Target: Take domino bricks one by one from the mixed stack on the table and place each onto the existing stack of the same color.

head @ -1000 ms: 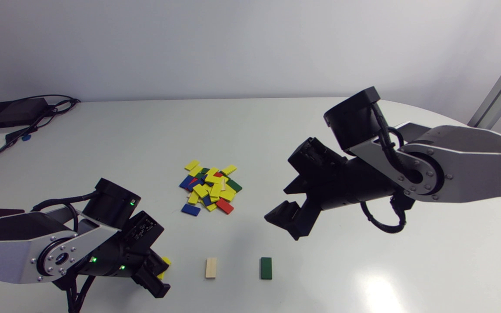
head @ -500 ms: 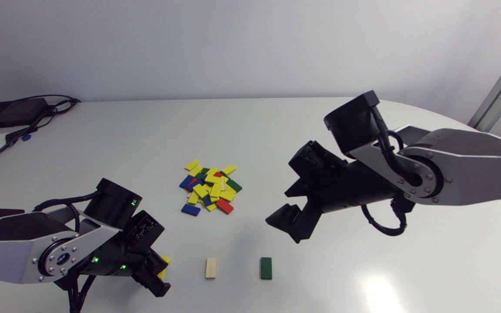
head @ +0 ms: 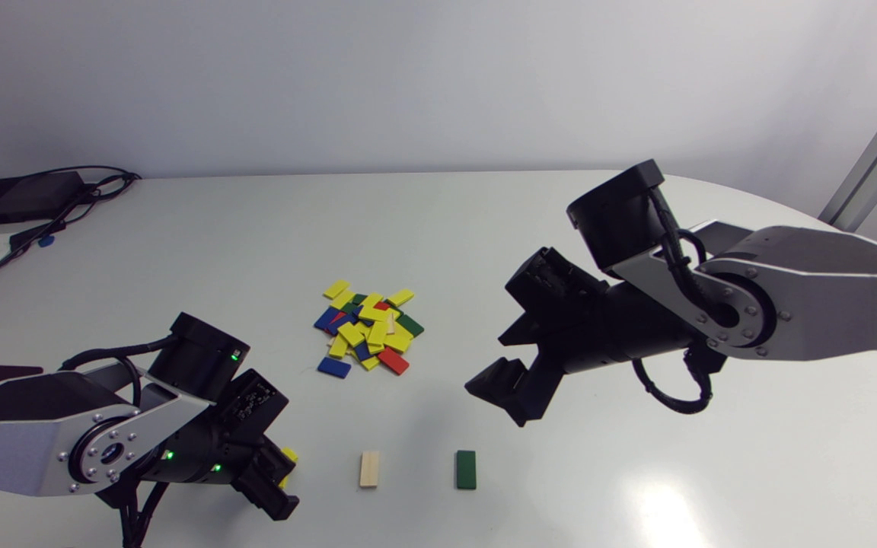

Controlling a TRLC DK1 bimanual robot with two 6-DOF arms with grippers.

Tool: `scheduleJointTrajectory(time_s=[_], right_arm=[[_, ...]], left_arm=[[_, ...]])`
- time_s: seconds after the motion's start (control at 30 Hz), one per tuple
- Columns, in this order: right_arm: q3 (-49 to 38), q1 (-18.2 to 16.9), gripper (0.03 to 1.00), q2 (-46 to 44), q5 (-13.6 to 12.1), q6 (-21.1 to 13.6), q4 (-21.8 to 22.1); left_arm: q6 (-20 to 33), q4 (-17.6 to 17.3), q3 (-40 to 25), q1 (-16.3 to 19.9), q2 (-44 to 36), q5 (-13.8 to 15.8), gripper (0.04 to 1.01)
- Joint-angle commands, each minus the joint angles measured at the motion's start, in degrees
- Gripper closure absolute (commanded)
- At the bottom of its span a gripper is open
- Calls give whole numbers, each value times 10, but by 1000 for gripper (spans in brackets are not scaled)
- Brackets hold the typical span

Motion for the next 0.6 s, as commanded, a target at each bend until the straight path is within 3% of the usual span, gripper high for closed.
scheduleJointTrajectory(time_s=[0.0, 0.17, 0.57], right_arm=[[-15, -2, 67, 5, 1, -10, 7], [-17, -2, 67, 5, 1, -9, 7], [-16, -2, 67, 6, 2, -8, 8]], left_arm=[[1, -14, 1, -4, 7, -8, 631], [2, -29, 14, -1, -4, -8, 603], [7, -103, 85, 20, -35, -8, 590]])
